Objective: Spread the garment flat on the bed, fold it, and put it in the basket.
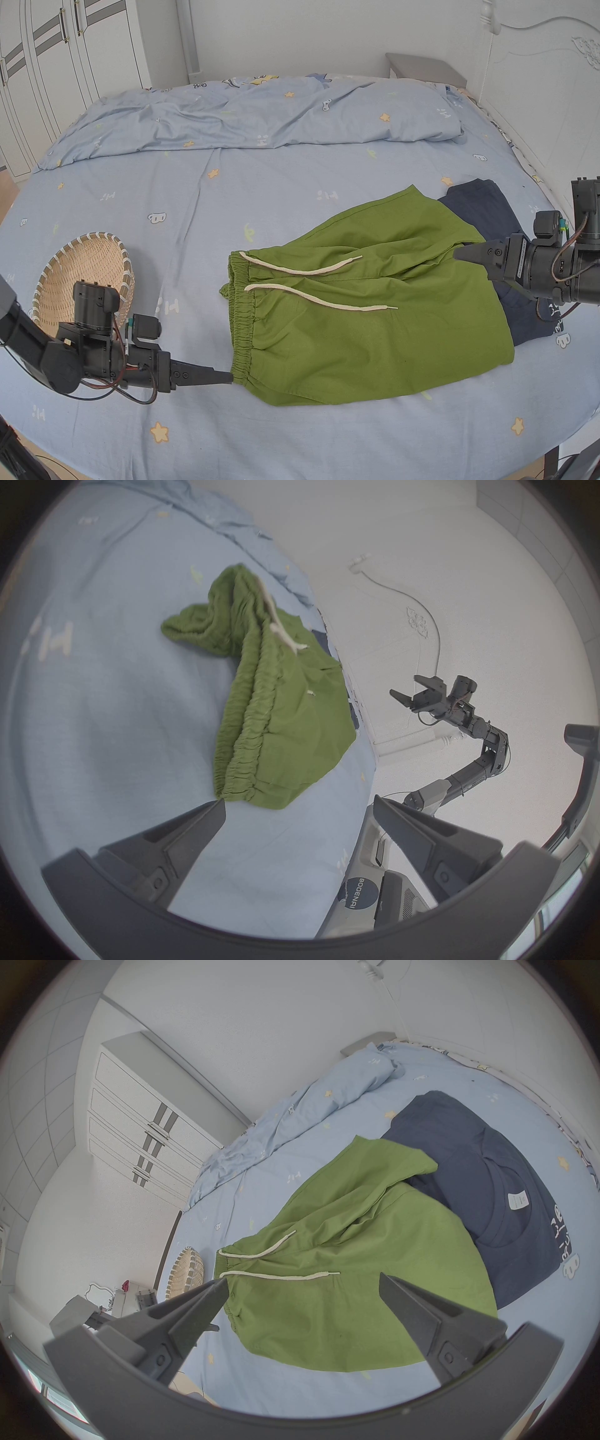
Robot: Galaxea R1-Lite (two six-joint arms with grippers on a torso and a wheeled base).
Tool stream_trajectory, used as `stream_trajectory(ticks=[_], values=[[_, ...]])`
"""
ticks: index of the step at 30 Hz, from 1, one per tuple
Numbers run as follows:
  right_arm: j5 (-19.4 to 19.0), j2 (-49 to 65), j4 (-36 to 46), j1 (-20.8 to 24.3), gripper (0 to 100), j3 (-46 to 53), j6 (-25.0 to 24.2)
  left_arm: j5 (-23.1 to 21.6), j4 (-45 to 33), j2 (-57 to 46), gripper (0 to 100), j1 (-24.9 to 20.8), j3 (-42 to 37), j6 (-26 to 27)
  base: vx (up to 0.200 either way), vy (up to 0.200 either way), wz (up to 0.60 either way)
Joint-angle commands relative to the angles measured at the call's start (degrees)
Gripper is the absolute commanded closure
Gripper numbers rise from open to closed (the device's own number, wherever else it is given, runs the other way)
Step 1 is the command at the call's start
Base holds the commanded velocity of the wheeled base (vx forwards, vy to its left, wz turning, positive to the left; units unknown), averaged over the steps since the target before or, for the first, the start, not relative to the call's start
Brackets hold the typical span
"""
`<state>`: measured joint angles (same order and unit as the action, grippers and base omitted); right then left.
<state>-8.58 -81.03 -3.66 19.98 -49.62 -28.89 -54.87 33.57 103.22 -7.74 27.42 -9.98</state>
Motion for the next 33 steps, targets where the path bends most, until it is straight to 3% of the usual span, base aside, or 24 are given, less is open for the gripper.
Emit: stream_trajectory(ticks=[1,28,33], values=[[0.06,1.23,-1.09,-0.64,0,1.28,0.33,-0.76,0.88,9.11,0,-1.22,2.2,0.14,0.0,0.0,0.0],[0.14,1.23,-1.97,-0.2,0,1.36,0.15,-0.85,1.23,15.7,0,-3.07,8.18,-1.18,0.0,0.0,0.0],[0.14,1.14,-1.97,-0.03,0,1.45,0.15,-0.85,5.98,16.49,0,-3.51,7.74,-3.99,0.0,0.0,0.0]])
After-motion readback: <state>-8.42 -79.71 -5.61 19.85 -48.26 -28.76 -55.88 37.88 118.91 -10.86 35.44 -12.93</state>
